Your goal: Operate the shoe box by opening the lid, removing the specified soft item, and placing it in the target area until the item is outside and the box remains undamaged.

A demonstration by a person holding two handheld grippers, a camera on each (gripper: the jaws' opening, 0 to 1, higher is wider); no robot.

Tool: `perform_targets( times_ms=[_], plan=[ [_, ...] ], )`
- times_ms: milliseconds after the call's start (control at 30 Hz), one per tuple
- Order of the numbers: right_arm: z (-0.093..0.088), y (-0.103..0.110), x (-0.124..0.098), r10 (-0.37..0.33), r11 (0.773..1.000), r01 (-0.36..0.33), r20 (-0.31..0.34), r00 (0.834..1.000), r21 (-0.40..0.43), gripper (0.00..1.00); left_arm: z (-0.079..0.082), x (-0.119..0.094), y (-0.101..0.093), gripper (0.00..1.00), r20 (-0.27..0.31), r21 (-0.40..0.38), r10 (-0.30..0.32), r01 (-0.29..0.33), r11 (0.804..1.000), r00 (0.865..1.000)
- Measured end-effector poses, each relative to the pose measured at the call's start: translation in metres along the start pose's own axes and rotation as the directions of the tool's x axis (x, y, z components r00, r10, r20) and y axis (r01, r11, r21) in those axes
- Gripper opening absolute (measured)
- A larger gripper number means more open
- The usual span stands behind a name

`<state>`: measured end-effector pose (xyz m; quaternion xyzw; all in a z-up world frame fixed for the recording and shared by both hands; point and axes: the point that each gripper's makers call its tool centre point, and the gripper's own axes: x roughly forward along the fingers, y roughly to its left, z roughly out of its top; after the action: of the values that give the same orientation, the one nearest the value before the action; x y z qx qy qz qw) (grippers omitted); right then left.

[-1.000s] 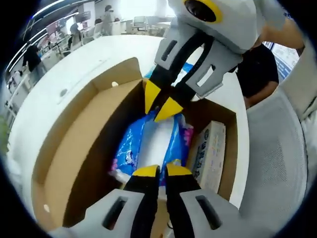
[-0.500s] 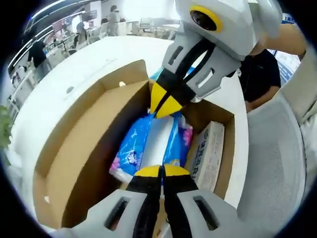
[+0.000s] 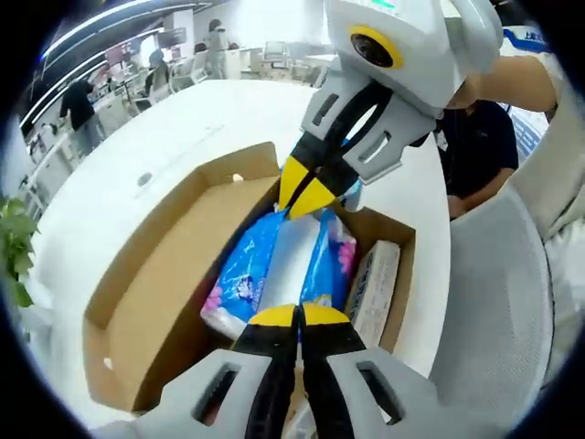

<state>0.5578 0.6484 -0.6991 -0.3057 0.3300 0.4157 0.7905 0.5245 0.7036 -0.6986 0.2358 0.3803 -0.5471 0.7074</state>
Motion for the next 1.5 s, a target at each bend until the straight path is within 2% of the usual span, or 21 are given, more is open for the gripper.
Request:
perform_targets(
  times_ms=[400, 533, 933, 1500],
  plan=[
    [0.016, -0.006, -0.036, 0.011, 1.000, -0.010, 0.036, 0.999, -0.022, 0.00, 0.030, -0.029, -0.014, 0.00, 0.030, -0.004, 0.007, -0.007, 1.000, 1.000],
    [0.015, -0.011, -0.051, 0.015, 1.000, -0.014, 0.035, 0.999, -0.019, 0.00, 0.043, -0.033, -0.020, 0.00, 0.045, -0.012, 0.003, -0.003, 1.000, 0.999],
    [-0.001, -0.024, -0.085, 0.000, 1.000, 0.001, 0.026, 1.000, -0.017, 0.00, 0.081, -0.031, -0.039, 0.00, 0.069, 0.028, -0.018, 0.016, 0.999, 0.997],
    [-0.033, -0.046, -0.119, -0.026, 0.999, 0.026, 0.008, 1.000, 0.027, 0.00, 0.126, -0.012, -0.060, 0.00, 0.086, 0.084, -0.061, 0.054, 0.995, 0.994]
  ],
)
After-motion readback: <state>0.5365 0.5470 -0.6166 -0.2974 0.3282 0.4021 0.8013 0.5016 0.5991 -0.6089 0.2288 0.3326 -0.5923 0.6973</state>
